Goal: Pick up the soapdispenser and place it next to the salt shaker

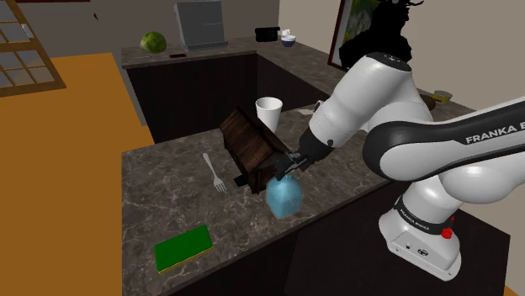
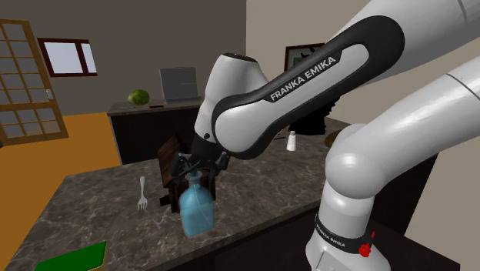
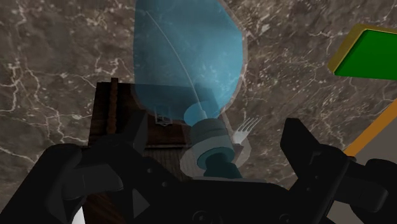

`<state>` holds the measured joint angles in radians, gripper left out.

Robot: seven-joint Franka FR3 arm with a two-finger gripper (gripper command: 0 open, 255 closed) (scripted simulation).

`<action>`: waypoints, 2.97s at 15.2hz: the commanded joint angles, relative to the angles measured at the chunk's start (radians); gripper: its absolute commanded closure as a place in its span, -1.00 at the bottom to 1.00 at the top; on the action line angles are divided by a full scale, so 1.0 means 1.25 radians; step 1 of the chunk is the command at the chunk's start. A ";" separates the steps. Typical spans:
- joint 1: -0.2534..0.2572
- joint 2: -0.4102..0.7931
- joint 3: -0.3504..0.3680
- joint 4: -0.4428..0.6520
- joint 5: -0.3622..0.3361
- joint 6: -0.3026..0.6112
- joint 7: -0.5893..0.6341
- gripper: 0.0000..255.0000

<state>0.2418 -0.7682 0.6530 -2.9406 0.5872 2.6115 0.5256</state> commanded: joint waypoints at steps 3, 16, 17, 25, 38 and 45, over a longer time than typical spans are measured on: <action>0.000 0.000 0.000 0.000 0.000 0.000 0.000 1.00; -0.009 -0.062 -0.032 0.036 -0.032 -0.096 0.004 1.00; -0.011 -0.071 -0.037 0.042 -0.037 -0.111 0.005 1.00; -0.027 -0.122 -0.077 0.103 -0.077 -0.220 0.009 1.00; -0.055 -0.155 -0.133 0.222 -0.133 -0.369 0.015 1.00; -0.070 -0.153 -0.158 0.295 -0.159 -0.440 0.018 1.00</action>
<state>0.1605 -0.9660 0.4601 -2.5915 0.3949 2.0743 0.5487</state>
